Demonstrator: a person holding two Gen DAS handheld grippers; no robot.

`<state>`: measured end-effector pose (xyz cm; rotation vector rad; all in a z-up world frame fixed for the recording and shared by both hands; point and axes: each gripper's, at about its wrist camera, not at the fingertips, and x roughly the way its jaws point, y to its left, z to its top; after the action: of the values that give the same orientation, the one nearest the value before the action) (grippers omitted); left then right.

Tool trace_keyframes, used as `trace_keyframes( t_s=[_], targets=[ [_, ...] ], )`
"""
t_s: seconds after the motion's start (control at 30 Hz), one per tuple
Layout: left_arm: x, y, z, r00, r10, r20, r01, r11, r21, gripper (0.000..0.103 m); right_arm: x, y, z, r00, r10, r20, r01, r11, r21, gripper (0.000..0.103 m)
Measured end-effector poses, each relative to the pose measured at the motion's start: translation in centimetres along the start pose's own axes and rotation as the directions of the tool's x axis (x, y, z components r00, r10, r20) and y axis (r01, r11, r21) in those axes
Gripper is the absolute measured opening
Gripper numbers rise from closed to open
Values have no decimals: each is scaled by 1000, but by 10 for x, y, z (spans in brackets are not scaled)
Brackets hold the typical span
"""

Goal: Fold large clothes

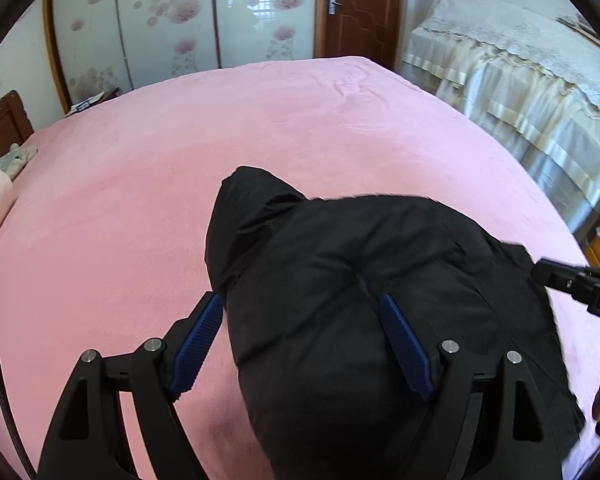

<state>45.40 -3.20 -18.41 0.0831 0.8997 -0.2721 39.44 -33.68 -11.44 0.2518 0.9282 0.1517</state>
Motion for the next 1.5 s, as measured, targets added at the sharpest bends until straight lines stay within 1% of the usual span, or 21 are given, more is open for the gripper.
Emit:
trace_keyframes(
  t_s=[0.03, 0.07, 0.1, 0.13, 0.17, 0.2, 0.27, 0.37, 0.43, 0.53, 0.63, 0.7, 0.8, 0.9, 0.97, 1.1, 1.17, 1.27, 1.4, 1.5],
  targets=[
    [-8, 2, -3, 1000, -16, -6, 16, 1000, 1, 90, -9, 3, -2, 1000, -6, 2, 6, 1000, -16, 56],
    [-16, 5, -5, 999, -34, -10, 34, 999, -4, 96, -14, 5, -2, 1000, -7, 8, 8, 1000, -27, 72],
    [-23, 8, -7, 999, -49, -15, 49, 999, -11, 101, -21, 7, -4, 1000, -4, 16, 5, 999, -41, 76],
    [-29, 11, -9, 997, -70, -25, 69, 997, -23, 103, -28, 8, -5, 1000, 3, 21, -2, 999, -50, 79],
    [-33, 15, -11, 995, -90, -33, 89, 995, -38, 103, -32, 7, -4, 1000, 8, 17, -7, 998, -55, 80],
    [-37, 19, -13, 992, -117, -46, 114, 992, -59, 103, -36, 5, -6, 1000, 17, 7, -16, 999, -49, 83],
    [-42, 28, -17, 984, -161, -75, 153, 983, -99, 103, -40, 1, -8, 999, 42, -16, -42, 999, -28, 96],
    [-43, 39, -25, 967, -229, -113, 209, 964, -161, 103, -39, -5, -9, 996, 74, -49, -75, 997, -7, 98],
    [-38, 42, -31, 960, -244, -135, 218, 959, -182, 103, -39, -7, -11, 996, 67, -55, -67, 998, -6, 98],
    [-32, 38, -38, 969, -217, -119, 195, 966, -171, 103, -30, -7, -14, 996, 47, -82, -47, 999, -1, 98],
    [-29, 36, -40, 970, -212, -116, 192, 968, -165, 103, -15, -5, -19, 993, -4, -122, 2, 1000, -13, 98],
    [-23, 36, -42, 967, -228, -112, 206, 962, -180, 103, -3, -3, -23, 988, -25, -154, 21, 999, -27, 98],
    [-13, 36, -47, 965, -242, -101, 219, 956, -196, 103, 12, -1, -27, 982, -19, -186, 8, 998, -55, 98],
    [4, 35, -56, 960, -248, -131, 217, 953, -209, 103, 24, -7, -31, 975, -33, -221, 18, 998, -68, 98],
    [16, 35, -61, 951, -267, -156, 228, 946, -230, 103, 31, -17, -32, 970, -47, -237, 36, 998, -48, 102],
    [33, 33, -68, 932, -318, -174, 265, 925, -270, 103, 38, -40, -37, 964, -7, -267, 14, 1000, 24, 103],
    [41, 30, -70, 921, -344, -182, 285, 914, -289, 103, 42, -48, -41, 959, 28, -281, -13, 998, 56, 103],
    [54, 25, -73, 902, -383, -201, 311, 898, -312, 103, 50, -68, -49, 940, 118, -321, -74, 986, 148, 103],
    [64, 16, -74, 893, -397, -213, 324, 894, -309, 103, 58, -88, -58, 920, 199, -337, -120, 963, 240, 103],
    [72, 10, -74, 884, -406, -233, 329, 893, -309, 103, 63, -98, -64, 907, 243, -343, -148, 948, 281, 103]
  ],
)
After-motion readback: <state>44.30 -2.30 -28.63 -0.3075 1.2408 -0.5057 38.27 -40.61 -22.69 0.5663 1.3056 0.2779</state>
